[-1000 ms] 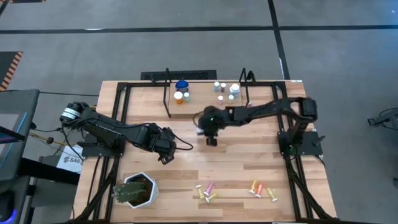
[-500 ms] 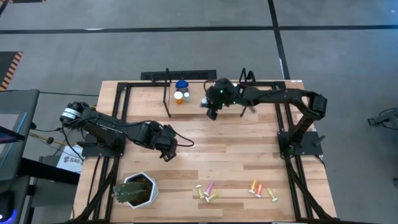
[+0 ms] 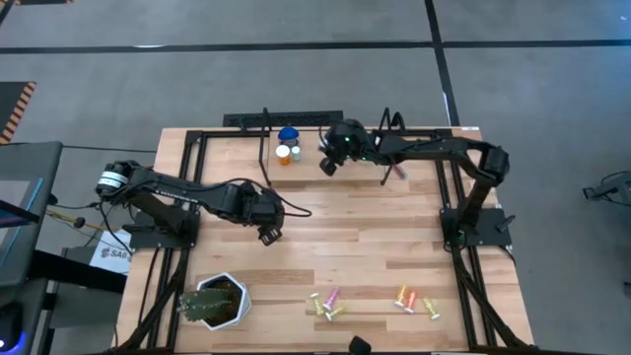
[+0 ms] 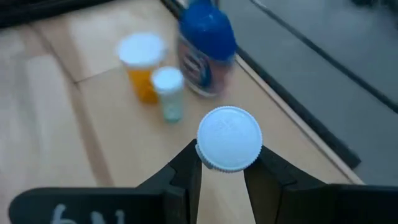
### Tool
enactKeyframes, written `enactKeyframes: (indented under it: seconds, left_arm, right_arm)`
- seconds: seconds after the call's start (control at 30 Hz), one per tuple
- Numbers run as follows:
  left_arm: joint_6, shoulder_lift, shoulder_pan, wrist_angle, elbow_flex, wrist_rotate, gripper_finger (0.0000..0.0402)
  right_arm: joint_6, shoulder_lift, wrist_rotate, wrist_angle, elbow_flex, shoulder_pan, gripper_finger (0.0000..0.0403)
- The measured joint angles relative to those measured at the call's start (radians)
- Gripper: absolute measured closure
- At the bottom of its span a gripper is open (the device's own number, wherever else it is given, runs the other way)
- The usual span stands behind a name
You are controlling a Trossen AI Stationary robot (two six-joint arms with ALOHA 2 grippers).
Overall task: Pick and place medicine bottles onto shelf by color
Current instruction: Put the blue pill bottle on the shelf
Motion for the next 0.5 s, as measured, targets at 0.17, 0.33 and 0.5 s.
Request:
enactKeyframes:
  seconds: [0.17,0.33,0.5]
  left_arm:
    - [0.012,0.000,0.004,-0.002,0.000,0.000,0.0169]
    - [0.013,0.000,0.004,-0.009,0.000,-0.002,0.0169]
    - [0.012,0.000,0.004,-0.023,0.000,-0.006,0.0169]
  right_arm:
    - [0.043,0.070,0.014,0.014,0.091,-0.018,0.0285]
    - [0.043,0.159,0.014,-0.032,0.194,-0.023,0.0285]
    - [0.043,0.233,0.013,-0.067,0.267,-0.030,0.0285]
